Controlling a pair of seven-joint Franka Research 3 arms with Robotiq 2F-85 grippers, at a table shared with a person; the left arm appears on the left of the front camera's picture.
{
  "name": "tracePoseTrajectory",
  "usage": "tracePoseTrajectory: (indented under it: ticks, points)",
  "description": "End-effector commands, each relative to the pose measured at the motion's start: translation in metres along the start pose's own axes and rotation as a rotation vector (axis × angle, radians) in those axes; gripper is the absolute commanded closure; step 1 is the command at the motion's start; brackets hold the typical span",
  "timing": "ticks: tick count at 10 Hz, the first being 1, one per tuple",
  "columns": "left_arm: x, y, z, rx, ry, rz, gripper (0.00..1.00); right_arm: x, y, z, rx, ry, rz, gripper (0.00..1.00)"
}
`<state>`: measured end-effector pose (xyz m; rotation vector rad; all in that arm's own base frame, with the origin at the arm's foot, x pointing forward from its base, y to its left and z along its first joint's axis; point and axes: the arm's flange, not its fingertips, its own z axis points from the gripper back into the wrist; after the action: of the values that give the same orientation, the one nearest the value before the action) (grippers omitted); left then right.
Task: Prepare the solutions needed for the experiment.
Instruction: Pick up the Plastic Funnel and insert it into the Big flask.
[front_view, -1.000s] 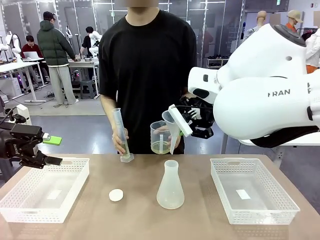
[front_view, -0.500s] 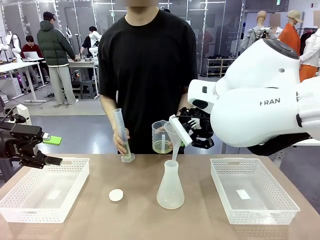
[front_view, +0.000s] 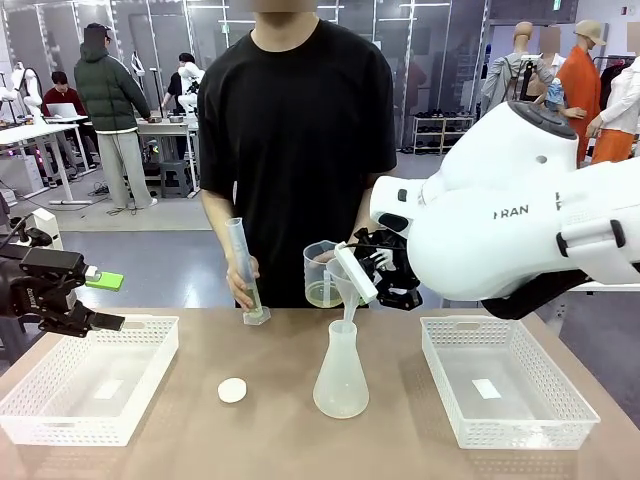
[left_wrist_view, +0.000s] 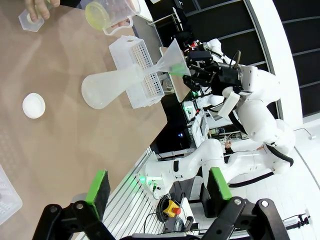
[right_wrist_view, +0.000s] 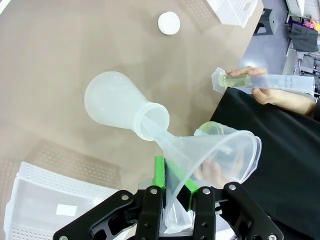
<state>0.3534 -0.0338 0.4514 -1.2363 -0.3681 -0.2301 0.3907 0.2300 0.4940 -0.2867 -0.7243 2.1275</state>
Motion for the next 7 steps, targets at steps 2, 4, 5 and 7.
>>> tracePoseTrajectory:
  ticks: [2,4,5,7]
  points:
    - [0.0,-0.002,-0.002,-0.027,-0.013,0.002,0.0,-0.009,0.001,-0.018,-0.004,-0.025,0.0,0.94]
    - [0.0,-0.002,-0.002,-0.027,-0.013,0.002,0.0,-0.009,0.004,-0.027,0.007,-0.027,0.004,0.94]
    - [0.0,-0.002,-0.002,-0.027,-0.013,0.002,0.0,-0.007,0.005,-0.03,0.016,-0.031,0.009,0.94]
    - [0.0,-0.002,-0.002,-0.027,-0.013,0.002,0.0,-0.006,0.006,-0.037,0.031,-0.034,0.024,0.94]
